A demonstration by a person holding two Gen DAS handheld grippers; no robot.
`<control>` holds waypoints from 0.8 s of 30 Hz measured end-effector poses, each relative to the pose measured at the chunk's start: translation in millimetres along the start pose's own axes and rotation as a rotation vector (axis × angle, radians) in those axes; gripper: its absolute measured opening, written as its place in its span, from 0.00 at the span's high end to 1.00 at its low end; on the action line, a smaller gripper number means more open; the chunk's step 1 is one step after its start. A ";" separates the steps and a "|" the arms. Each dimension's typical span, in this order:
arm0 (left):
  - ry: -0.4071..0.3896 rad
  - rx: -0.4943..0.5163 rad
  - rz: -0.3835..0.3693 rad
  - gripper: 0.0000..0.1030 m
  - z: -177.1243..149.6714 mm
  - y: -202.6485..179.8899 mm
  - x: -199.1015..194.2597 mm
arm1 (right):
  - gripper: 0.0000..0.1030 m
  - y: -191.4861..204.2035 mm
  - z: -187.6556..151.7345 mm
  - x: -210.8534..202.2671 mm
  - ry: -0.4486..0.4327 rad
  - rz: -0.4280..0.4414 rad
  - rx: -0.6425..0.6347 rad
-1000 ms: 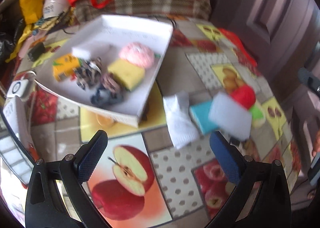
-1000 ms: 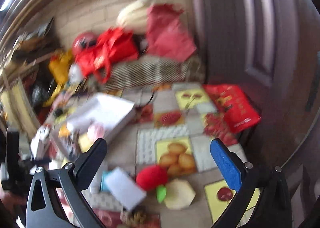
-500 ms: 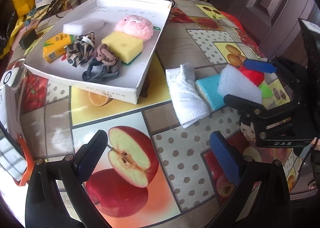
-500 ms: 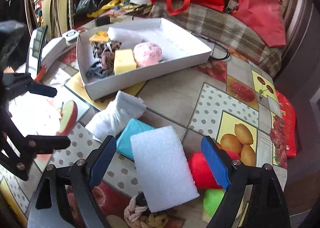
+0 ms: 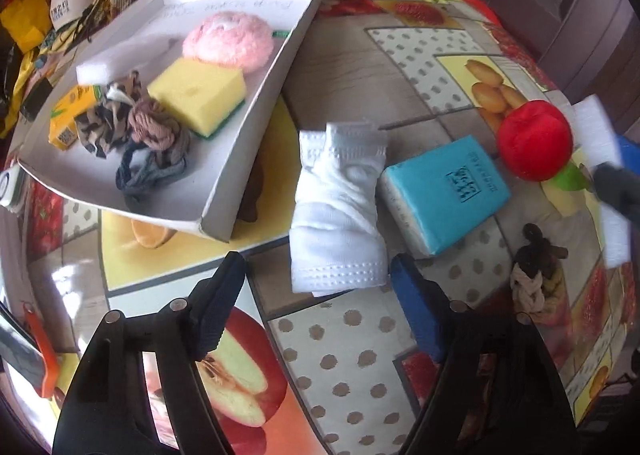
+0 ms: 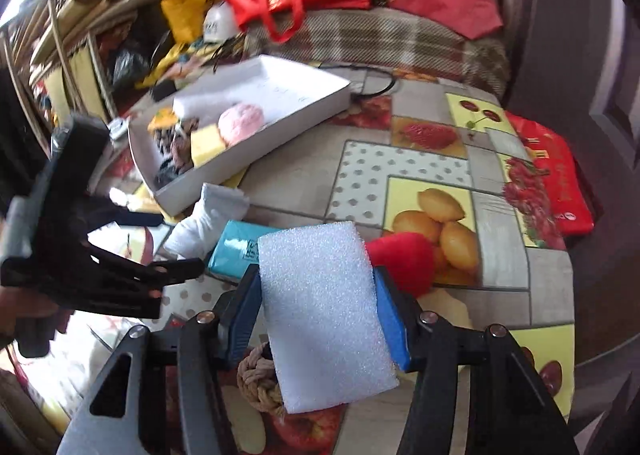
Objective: Organize soft objects
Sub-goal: 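Grasp the white sock with the left tool while the right tool grasps another white foam block, then carry the sock and foam block over the white tray with both tools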
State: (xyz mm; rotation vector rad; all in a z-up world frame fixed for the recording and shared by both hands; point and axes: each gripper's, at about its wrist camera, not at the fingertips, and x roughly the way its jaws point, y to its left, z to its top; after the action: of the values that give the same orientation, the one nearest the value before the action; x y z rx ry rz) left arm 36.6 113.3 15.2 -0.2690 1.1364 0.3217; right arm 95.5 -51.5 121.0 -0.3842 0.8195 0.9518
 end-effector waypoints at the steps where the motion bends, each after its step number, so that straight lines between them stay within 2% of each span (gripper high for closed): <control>1: -0.009 -0.003 -0.009 0.26 0.5 -0.5 -0.1 | 0.46 -0.6 1.4 -6.7 -0.017 0.002 0.010; 3: -0.016 -0.013 -0.041 0.26 3.5 -2.1 -0.4 | 0.46 -1.0 4.2 -13.9 -0.039 0.004 0.019; 8: -0.031 0.023 -0.013 0.29 8.8 -10.2 6.3 | 0.46 -0.9 11.6 -21.3 -0.072 0.017 0.045; 9: -0.049 0.031 -0.025 0.53 7.9 -9.9 3.6 | 0.46 -0.5 12.6 -21.7 -0.075 0.017 0.047; 10: -0.055 0.037 -0.038 0.66 7.6 -9.1 1.3 | 0.46 0.8 14.0 -22.8 -0.080 0.016 0.051; 12: -0.065 0.020 -0.075 0.66 5.3 -5.3 -3.9 | 0.47 1.6 15.7 -26.6 -0.094 0.022 0.061; 16: -0.147 0.004 -0.097 0.66 -4.0 1.9 -34.8 | 0.47 3.2 22.3 -40.4 -0.146 0.039 0.092; 24: -0.342 -0.073 -0.053 0.66 4.2 27.7 -121.4 | 0.47 13.6 45.3 -75.4 -0.271 0.108 0.142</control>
State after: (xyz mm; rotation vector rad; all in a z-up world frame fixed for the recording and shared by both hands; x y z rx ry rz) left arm -17.1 126.5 126.9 -0.2956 0.7808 0.3475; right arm 80.3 -58.6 208.4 -0.0852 0.6595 1.0136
